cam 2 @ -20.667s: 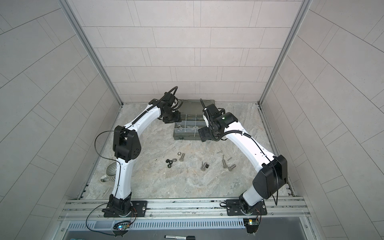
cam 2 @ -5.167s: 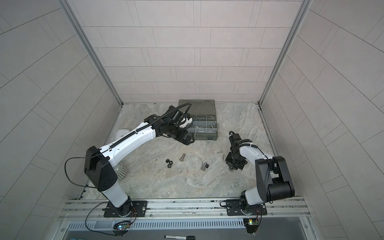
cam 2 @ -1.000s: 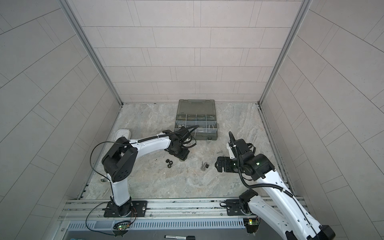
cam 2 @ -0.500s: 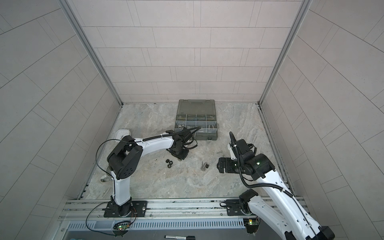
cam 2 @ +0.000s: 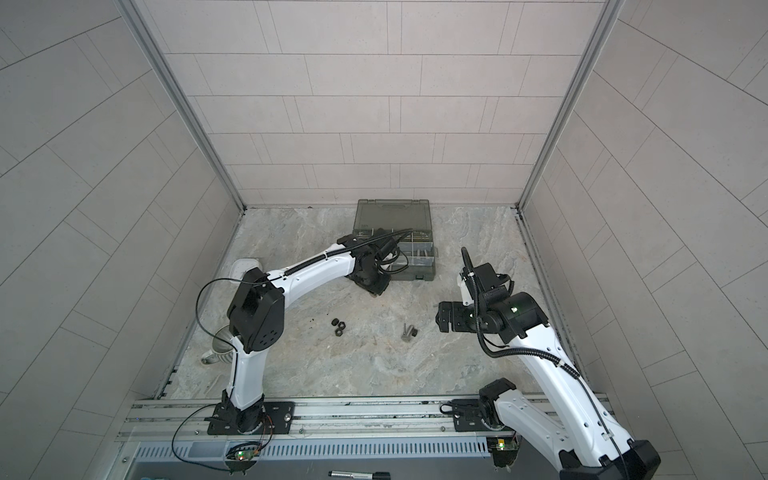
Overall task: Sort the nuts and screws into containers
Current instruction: 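Carry the bolt over the box and lower it into the bolt compartment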
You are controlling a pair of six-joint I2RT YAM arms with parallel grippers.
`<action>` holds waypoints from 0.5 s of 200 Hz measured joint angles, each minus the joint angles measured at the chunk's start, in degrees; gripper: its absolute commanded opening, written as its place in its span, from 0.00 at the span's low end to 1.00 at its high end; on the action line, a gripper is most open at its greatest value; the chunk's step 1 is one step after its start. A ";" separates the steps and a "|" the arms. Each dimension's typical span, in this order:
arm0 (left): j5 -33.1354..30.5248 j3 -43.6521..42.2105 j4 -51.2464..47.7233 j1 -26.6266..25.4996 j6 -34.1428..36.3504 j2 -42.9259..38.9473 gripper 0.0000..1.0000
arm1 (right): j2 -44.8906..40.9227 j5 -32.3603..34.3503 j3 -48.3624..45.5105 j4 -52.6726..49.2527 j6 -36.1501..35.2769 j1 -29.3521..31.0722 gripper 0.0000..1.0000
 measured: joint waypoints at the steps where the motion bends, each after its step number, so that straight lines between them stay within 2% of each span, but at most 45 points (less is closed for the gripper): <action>1: 0.00 0.46 -0.17 0.00 0.04 0.20 0.20 | 0.22 0.00 0.13 0.00 -0.09 -0.09 0.99; 48: 0.37 33.86 -8.22 0.55 3.58 16.28 0.21 | 6.36 0.02 5.31 0.22 -3.15 -4.85 0.99; 62: 2.32 37.29 -7.89 1.22 3.10 18.69 0.21 | 7.15 0.13 6.56 0.13 -3.82 -6.58 0.99; 100: 9.90 37.86 -3.34 5.60 -1.33 21.75 0.21 | 8.59 1.51 9.09 -0.90 -5.68 -10.40 0.99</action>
